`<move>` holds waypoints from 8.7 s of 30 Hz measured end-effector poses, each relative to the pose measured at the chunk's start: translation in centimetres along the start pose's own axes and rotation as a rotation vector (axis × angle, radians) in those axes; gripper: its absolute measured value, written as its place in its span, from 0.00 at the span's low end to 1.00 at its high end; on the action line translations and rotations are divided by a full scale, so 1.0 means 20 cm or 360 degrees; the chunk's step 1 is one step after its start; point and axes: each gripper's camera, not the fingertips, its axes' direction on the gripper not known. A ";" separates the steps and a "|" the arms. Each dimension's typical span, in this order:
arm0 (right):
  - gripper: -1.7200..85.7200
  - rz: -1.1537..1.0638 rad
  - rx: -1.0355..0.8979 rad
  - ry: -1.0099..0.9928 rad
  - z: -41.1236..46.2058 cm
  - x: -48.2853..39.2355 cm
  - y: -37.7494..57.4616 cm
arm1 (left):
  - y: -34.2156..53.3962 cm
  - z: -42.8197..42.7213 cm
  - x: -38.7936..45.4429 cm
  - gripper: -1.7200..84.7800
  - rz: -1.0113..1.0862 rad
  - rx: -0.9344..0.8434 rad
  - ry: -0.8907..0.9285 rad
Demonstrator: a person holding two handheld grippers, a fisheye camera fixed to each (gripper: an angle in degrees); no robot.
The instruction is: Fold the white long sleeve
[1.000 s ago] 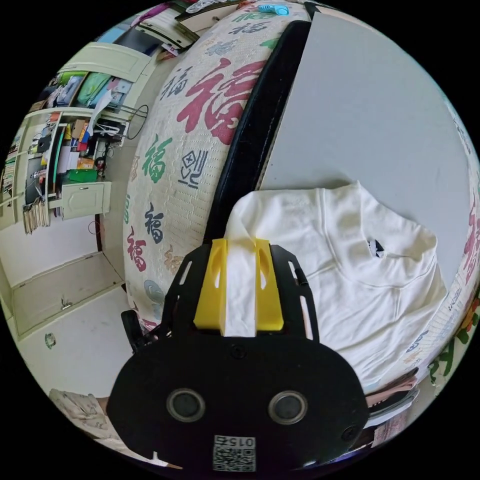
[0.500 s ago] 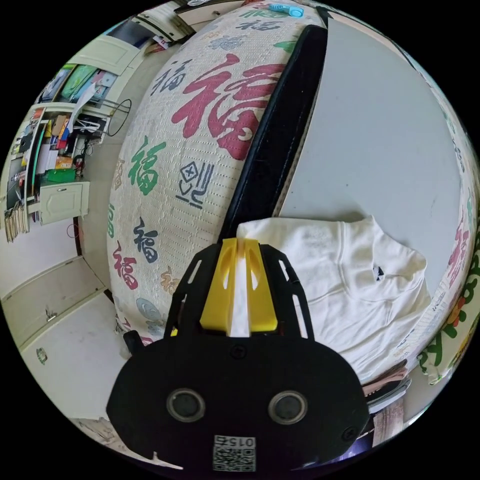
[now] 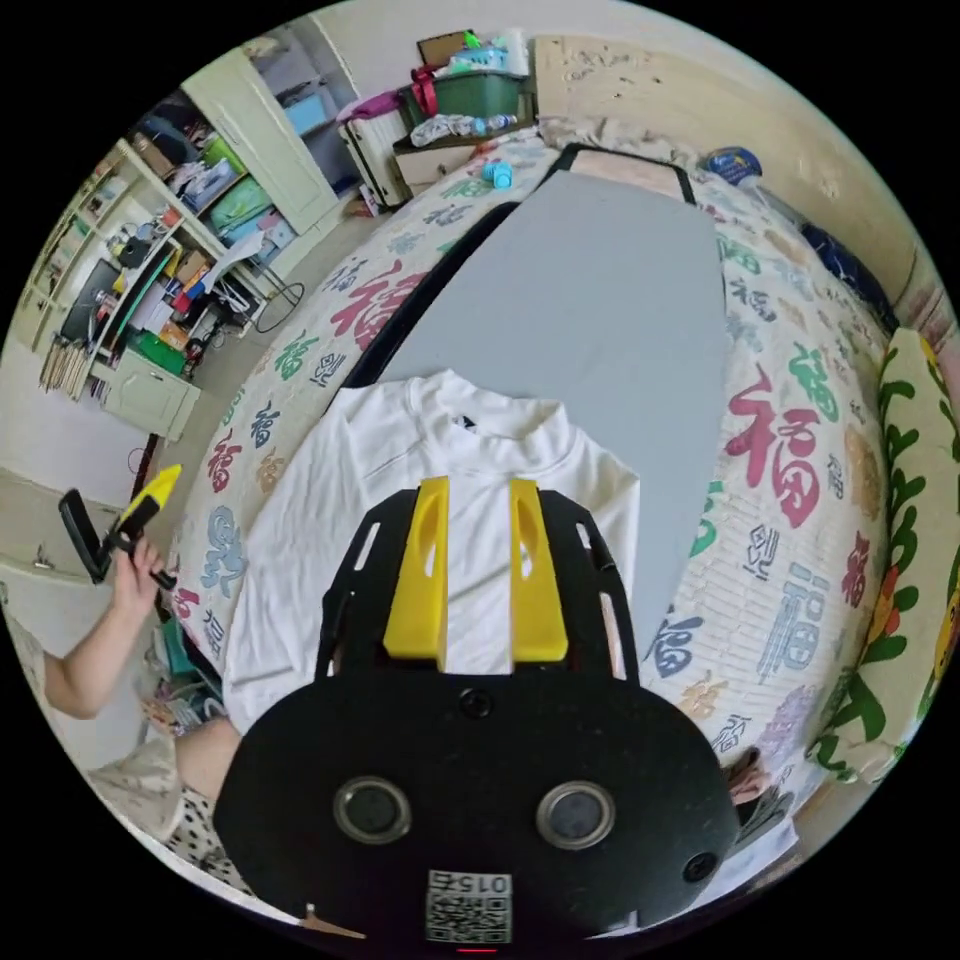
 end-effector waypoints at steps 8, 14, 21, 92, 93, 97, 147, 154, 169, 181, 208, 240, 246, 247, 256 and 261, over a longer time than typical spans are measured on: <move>0.14 0.0153 0.0032 0.0193 -0.04 0.47 0.00 | -0.46 0.53 0.33 0.15 0.0573 -0.0197 0.0155; 0.14 0.0344 -0.0088 0.0013 0.01 0.76 -0.16 | -0.74 0.95 0.45 0.16 0.0613 -0.0618 -0.0031; 0.05 0.0265 -0.0332 -0.0175 0.02 0.82 -0.08 | -0.84 1.08 0.54 0.07 0.0748 -0.0976 -0.0104; 0.03 -0.1048 -0.0489 -0.0081 -0.11 -2.27 3.75 | -0.14 0.00 0.11 0.01 -0.0118 -0.0681 0.0149; 0.03 -0.1056 -0.0516 -0.0074 -0.10 -2.29 3.76 | -0.14 0.01 0.12 0.01 -0.0113 -0.0670 0.0104; 0.08 -0.1009 -0.0606 -0.0100 -0.07 -2.34 3.75 | -0.15 0.02 0.12 0.02 -0.0089 -0.0684 -0.0066; 0.05 0.1171 -0.0276 -0.0588 -2.50 -0.72 4.27 | 0.07 0.59 2.82 0.14 0.1348 -0.1455 0.0204; 0.02 0.1169 -0.0160 -0.0652 -2.87 -0.69 4.28 | 0.10 0.51 2.86 0.06 0.1251 -0.1304 0.0067; 0.02 0.0638 -0.0063 -0.0372 -3.67 -1.31 3.98 | -0.30 -0.23 2.49 0.04 0.0876 -0.0652 0.1054; 0.02 0.0125 -0.0578 -0.0480 -2.25 -2.39 3.64 | -0.12 -0.37 1.04 0.04 0.0310 -0.0707 0.0504; 0.06 -0.0128 -0.0824 -0.0428 -1.13 -2.66 3.50 | 0.26 -0.12 1.32 0.02 0.0810 -0.0906 -0.0070; 0.10 0.0256 -0.0123 -0.0241 -1.30 -2.35 1.99 | 0.40 -0.22 1.11 0.09 0.0356 -0.0803 0.0275; 0.20 0.0593 -0.0062 -0.0473 -1.40 -2.43 2.05 | 0.48 -0.29 0.89 0.23 0.0159 -0.0820 0.0216; 0.21 0.0630 -0.0098 -0.0528 -1.37 -2.48 2.04 | 0.50 -0.28 0.85 0.24 0.0120 -0.0846 0.0239; 0.17 0.0804 -0.0196 -0.0797 -1.28 -3.16 1.82 | 0.52 -0.23 0.76 0.20 0.0024 -0.0823 0.0475; 0.14 0.0845 -0.0201 -0.0783 -1.41 -3.56 1.74 | 0.58 -0.23 0.65 0.13 -0.0232 -0.0848 0.0524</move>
